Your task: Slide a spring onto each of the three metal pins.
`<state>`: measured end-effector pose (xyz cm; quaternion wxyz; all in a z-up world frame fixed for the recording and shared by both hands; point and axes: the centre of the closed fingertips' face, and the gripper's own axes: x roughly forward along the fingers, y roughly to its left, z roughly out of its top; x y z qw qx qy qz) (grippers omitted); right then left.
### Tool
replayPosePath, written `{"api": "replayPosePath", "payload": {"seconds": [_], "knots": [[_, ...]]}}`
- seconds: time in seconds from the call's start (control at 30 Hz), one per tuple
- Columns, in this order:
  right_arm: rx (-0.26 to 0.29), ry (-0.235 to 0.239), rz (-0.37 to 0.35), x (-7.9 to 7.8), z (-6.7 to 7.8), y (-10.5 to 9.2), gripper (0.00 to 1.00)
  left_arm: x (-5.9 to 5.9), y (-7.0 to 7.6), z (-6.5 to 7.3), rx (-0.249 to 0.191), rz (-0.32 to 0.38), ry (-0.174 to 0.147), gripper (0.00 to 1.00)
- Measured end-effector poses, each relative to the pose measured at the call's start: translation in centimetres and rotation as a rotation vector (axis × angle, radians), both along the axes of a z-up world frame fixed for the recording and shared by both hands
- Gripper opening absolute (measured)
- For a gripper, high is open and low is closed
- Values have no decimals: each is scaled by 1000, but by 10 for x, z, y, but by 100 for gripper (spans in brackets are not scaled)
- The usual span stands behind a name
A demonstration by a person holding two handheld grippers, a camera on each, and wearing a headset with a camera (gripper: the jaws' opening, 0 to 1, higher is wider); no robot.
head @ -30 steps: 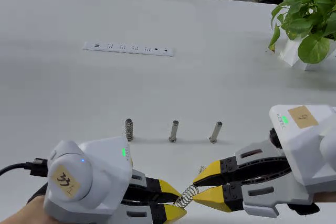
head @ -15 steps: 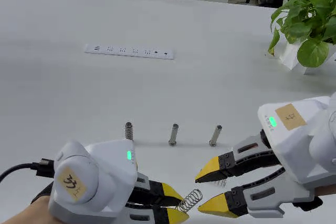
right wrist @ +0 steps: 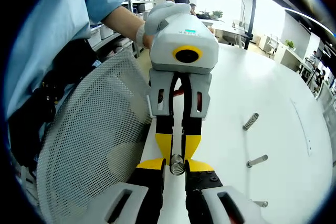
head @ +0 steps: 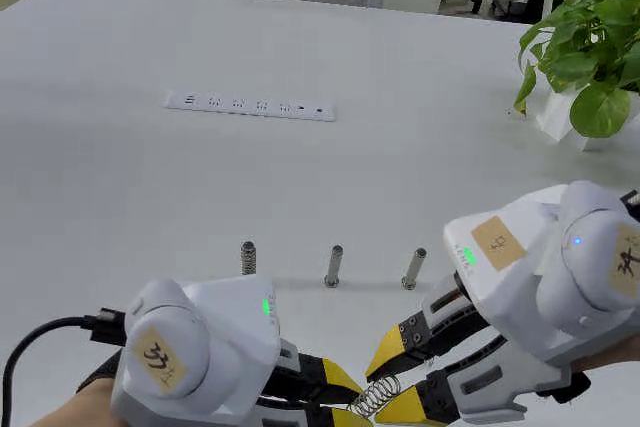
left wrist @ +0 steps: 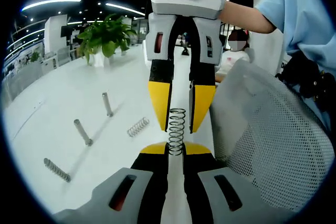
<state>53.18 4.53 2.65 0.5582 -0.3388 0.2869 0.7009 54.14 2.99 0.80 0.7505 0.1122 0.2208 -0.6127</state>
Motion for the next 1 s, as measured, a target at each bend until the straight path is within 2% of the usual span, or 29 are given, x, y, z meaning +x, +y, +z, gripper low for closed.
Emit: {"api": "replayPosePath", "payload": {"seconds": [0.53,0.83,1.0], "knots": [[-37,3,31,-1,-6,0,9,0,-6,4,0,-28,-10,6],[-58,-21,60,0,-8,-3,7,1,-8,2,1,-23,-9,6],[-63,-6,58,-1,-9,-4,7,0,-9,2,-6,-21,-6,6]]}}
